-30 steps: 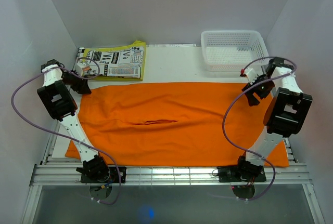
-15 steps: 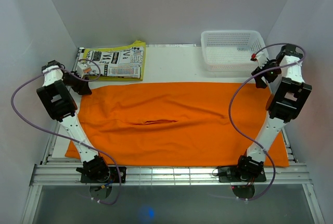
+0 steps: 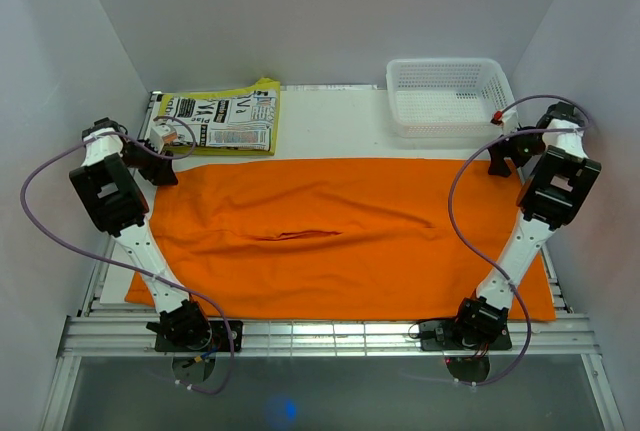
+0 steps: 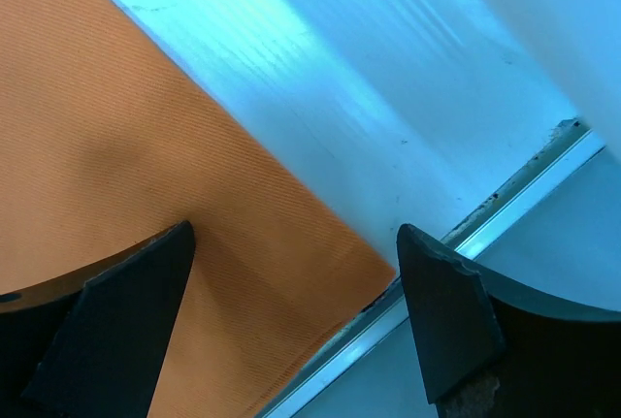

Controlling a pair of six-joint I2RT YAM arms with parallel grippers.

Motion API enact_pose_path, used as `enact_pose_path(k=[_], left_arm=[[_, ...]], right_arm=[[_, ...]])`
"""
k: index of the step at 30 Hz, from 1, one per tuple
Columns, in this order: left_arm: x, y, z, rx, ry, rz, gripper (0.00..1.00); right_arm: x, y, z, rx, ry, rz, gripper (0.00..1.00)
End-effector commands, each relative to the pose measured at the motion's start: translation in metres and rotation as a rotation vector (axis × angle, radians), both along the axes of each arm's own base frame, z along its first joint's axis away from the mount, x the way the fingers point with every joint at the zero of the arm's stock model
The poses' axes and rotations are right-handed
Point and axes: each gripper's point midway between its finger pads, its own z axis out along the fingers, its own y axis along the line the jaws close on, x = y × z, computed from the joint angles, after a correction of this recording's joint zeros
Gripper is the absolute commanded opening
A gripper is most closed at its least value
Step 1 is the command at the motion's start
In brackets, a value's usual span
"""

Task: Fold and stack the trousers
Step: Fold the trousers

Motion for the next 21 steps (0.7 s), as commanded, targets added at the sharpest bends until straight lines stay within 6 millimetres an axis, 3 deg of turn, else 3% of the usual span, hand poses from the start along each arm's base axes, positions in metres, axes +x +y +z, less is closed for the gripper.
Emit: enact_pose_path(k=[1, 5, 8, 11, 18, 21], left_arm=[[-0.006, -0.001, 0.023, 0.037, -0.011, 0.001, 0.65], [-0.006, -0.002, 0.026, 0.031, -0.009, 0.012, 0.65], [-0.006, -0.005, 0.031, 0.019, -0.02, 0.011, 0.65], [-0.007, -0.006, 0.039, 0.016, -0.035, 0.004, 0.65], [0.005, 0.002, 0.065, -0.001, -0.106, 0.009, 0.63], [0.009, 0.001, 0.063, -0.01, -0.109, -0.001, 0.62]], right_arm=[[0.002, 0.006, -0.024, 0.035, 0.007, 0.064, 0.9], [-0.018, 0.013, -0.053, 0.028, 0.103, 0.098, 0.74], [-0.034, 0.018, -0.062, 0.029, 0.147, 0.126, 0.43], [-0.046, 0.024, -0.054, 0.033, 0.152, 0.145, 0.11], [-0.048, 0.037, 0.004, 0.052, 0.054, 0.172, 0.08], [-0.049, 0.042, 0.026, 0.057, 0.02, 0.193, 0.08]])
